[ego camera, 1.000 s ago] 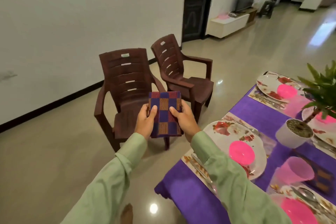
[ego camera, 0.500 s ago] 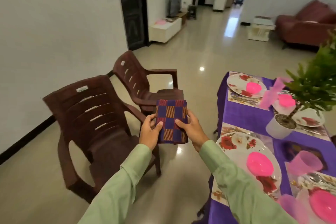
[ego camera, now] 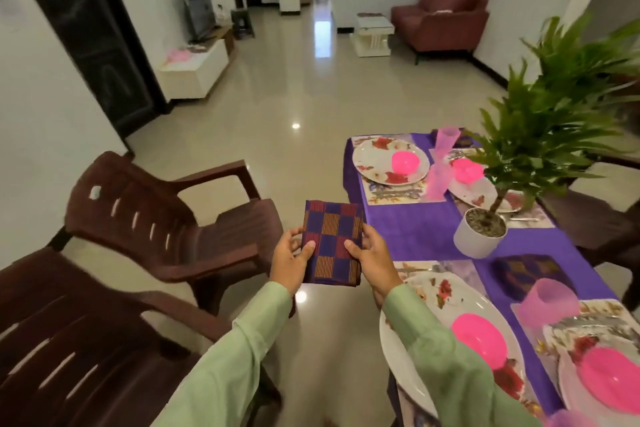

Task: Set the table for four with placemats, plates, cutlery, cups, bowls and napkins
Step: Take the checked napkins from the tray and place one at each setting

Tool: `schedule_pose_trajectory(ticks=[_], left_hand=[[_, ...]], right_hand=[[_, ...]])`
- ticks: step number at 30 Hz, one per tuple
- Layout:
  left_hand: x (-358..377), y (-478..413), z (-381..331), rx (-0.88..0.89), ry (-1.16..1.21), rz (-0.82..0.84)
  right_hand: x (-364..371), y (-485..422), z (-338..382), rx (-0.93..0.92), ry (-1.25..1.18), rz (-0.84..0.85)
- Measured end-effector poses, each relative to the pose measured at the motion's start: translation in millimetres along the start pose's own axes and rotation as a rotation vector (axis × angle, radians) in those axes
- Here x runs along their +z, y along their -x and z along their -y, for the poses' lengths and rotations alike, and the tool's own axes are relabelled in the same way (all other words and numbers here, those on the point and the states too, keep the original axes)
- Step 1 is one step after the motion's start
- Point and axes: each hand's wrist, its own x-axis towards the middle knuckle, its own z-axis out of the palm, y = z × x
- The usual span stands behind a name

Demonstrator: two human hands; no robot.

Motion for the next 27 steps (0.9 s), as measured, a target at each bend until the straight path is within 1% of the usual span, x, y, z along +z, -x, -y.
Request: schedule_pose_trajectory(ticks=[5, 10, 13, 17, 21, 23, 27], left_hand=[[57, -81, -17, 0.001, -0.085, 0.173], [114, -147, -25, 0.049, -0.218, 0.359], [147, -185, -19, 0.047, -0.303, 0.493], [183, -242, 2, 0.012, -0.361, 0.649], [216, -307, 29, 0.011, -0.459, 0.789], [230, -339, 47, 0.039, -0.506, 0.872], [253, -390, 78, 0.039, -0.612, 1.027]], right_hand=[[-40, -73, 12, -0.012, 0.001, -0.213], [-85, -129, 6, 0.029, 0.07, -0.38], [-109, -156, -4, 0.085, 0.1, -0.477], [-134, -196, -34, 0.144, 0.063, -0.556], [-150, -237, -68, 0.222, 0.028, -0.733], [-149, -253, -80, 0.261, 0.009, -0.829], [-144, -285, -111, 0.339, -0.057, -1.034]])
